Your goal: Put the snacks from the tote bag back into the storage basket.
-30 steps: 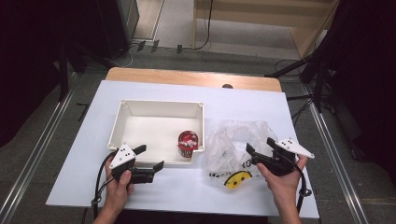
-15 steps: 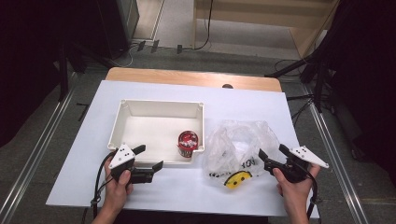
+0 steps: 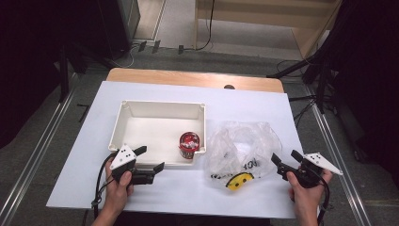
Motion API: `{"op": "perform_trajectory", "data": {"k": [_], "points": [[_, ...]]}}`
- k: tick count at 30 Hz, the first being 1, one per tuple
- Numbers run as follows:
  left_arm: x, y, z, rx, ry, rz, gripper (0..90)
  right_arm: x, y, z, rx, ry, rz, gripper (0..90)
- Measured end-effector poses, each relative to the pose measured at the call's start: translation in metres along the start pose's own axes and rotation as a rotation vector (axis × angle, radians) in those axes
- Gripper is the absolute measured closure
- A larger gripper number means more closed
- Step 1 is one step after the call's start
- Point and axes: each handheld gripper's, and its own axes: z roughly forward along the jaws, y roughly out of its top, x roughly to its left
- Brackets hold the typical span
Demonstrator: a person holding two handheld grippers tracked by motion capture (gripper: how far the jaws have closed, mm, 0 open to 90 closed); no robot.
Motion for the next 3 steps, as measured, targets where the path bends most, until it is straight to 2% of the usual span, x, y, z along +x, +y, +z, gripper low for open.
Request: {"op": "perform_trajectory", "data": {"k": [3], "points": [[-0.0009, 0.0004, 0.0003, -0.004, 0.002, -0.001, 8.5, -0.0003, -0.0010, 0.0005, 0.003, -0.002, 0.009, 12.7]]}}
